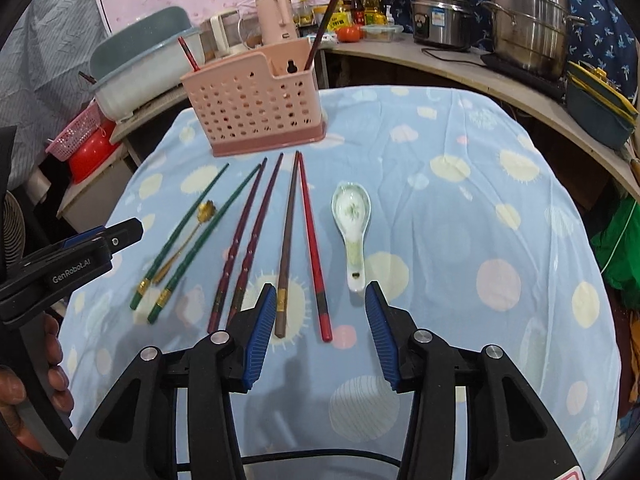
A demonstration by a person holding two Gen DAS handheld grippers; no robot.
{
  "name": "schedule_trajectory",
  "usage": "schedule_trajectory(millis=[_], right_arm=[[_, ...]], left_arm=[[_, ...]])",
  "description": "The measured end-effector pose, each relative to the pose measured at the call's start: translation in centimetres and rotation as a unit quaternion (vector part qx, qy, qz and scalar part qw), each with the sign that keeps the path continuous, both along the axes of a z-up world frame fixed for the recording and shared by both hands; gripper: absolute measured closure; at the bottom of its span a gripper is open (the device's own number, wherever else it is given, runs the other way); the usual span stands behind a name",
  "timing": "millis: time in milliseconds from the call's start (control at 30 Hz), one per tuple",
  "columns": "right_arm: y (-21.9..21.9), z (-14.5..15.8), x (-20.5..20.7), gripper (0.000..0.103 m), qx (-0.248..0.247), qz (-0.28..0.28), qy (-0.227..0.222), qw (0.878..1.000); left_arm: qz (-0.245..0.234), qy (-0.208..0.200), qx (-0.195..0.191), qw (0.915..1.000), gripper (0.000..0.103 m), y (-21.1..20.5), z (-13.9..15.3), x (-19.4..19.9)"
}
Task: Organize utensils
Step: 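Move both tools back down to the remaining utensils, then close the left tool on a green chopstick while the right tool grasps a red chopstick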
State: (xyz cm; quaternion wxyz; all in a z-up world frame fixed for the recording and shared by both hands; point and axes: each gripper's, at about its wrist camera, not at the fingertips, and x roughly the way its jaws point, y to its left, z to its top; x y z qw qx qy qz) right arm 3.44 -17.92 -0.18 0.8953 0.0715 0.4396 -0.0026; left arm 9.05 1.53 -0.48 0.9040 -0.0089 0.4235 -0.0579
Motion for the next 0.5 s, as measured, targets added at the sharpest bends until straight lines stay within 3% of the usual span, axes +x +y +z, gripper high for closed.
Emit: schedule_trajectory(millis=[167, 500], right_arm=[[0.6, -2.0, 0.9, 0.082, 0.001, 0.014, 0.021, 1.000], [1.1, -4.4, 3.0, 0.084, -0.004, 0.017, 0.046, 0.999]], left_arm=[[0.010, 0.010, 0.002, 0.9999, 0.049, 1.2, -1.6, -0.1], [0.021, 0.034, 0.004, 0.9992, 0.051, 3.8, -4.3, 0.0]])
